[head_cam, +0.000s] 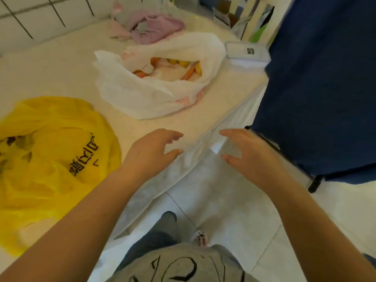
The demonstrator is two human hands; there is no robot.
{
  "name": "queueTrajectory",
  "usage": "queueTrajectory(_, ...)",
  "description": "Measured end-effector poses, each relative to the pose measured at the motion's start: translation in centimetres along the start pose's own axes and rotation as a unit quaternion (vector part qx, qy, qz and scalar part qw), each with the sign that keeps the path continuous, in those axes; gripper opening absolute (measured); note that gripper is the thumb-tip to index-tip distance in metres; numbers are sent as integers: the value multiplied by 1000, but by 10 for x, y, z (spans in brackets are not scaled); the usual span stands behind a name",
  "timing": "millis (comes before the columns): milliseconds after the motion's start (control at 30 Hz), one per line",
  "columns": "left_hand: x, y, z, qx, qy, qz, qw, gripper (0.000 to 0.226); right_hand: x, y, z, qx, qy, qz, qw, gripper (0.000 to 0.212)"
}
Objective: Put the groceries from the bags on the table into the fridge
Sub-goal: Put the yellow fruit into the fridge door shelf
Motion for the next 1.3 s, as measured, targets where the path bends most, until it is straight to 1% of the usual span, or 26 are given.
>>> queueTrajectory(100, -36, 0, -3, -2, -33, 15, 999, 39, -54, -12, 14, -4, -37, -23, 999, 54)
queueTrajectory(200, -75, -1, -9, 7, -43, 33, 999, 39, -105, -20, 26, 4, -68, -21, 997, 54)
queueTrajectory(333, -135, -10, -18, 16, -40, 72, 996, 37, -166, -32, 34, 17, -92, -24, 995, 54)
queueTrajectory(400, -162, -12, -25, 18, -45, 77, 996, 37, -195, -39, 39, 22, -94, -41, 994, 53)
queueTrajectory(567, -220, -14, -35, 32, -21, 92, 995, 32, -261, -51, 46, 16, -120, -35, 992, 51)
queueTrajectory(633, -235, -11, -40, 25, -19, 101, 994, 31, -283, -50, 48, 18, -135, -57, 989, 51)
queueTrajectory(700, -251, -9, -46, 2, -20, 113, 993, 30, -308, -45, 53, 29, -152, -94, 983, 52)
queueTrajectory(767, -270, -3, -56, -32, -10, 132, 991, 32, -337, -41, 59, 36, -181, -126, 975, 52)
queueTrajectory(833, -288, 5, -67, -101, 10, 137, 985, 40, -367, -36, 67, 30, -222, -148, 963, 51)
queueTrajectory(933, -309, 21, -84, -212, 17, 77, 974, 48, -401, -25, 77, 41, -261, -193, 945, 49)
queueTrajectory(1000, -323, 25, -91, -261, 19, 51, 964, 58, -420, -13, 80, 54, -324, -201, 923, 47)
queueTrajectory(1033, -330, 26, -93, -276, 19, 45, 960, 63, -428, -7, 80, 63, -353, -203, 911, 46)
queueTrajectory(1133, -343, 32, -99, -313, 1, 41, 949, 69, -446, 9, 85, 133, -383, -242, 881, 45)
queueTrajectory(1200, -348, 38, -104, -333, -11, 34, 942, 73, -458, 16, 88, 169, -408, -240, 865, 48)
queueTrajectory(1300, -351, 44, -112, -351, 6, 28, 936, 75, -475, 23, 94, 214, -432, -246, 841, 53)
Point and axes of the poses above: each hand's wrist, its own x-axis away from the middle knuckle, its own y-axis out of the palm, z = x × y, the point moved 2 cm from there along -x, towards the middle knuckle, and after that the axes turned 4 degrees about -x, right-handed, at the moved point
